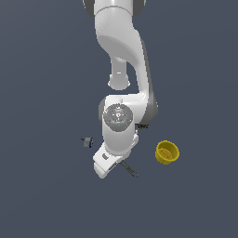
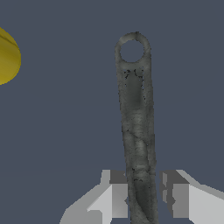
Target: Pick up a designated object from a clutter of objects.
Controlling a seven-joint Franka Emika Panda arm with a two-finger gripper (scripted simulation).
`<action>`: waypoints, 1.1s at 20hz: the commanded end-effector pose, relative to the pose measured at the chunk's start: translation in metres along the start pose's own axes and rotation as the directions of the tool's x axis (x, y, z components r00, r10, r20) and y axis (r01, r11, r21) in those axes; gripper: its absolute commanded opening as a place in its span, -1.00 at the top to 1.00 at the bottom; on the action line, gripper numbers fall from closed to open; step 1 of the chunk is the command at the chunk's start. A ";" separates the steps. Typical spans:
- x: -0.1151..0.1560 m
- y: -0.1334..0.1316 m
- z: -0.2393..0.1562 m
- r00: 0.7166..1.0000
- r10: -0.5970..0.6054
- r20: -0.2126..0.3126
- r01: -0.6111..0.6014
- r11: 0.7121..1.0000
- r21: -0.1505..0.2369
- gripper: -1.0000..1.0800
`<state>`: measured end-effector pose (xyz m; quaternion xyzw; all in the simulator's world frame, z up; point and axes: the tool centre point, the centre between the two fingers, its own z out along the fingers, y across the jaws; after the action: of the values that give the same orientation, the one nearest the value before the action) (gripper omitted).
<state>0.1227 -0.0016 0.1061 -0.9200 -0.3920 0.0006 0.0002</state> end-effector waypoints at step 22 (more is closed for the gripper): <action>-0.069 0.096 -0.229 1.000 0.001 -0.002 -0.001 1.000 0.000 1.00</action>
<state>0.1433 -0.1130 0.3256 -0.9202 -0.3914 -0.0008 0.0000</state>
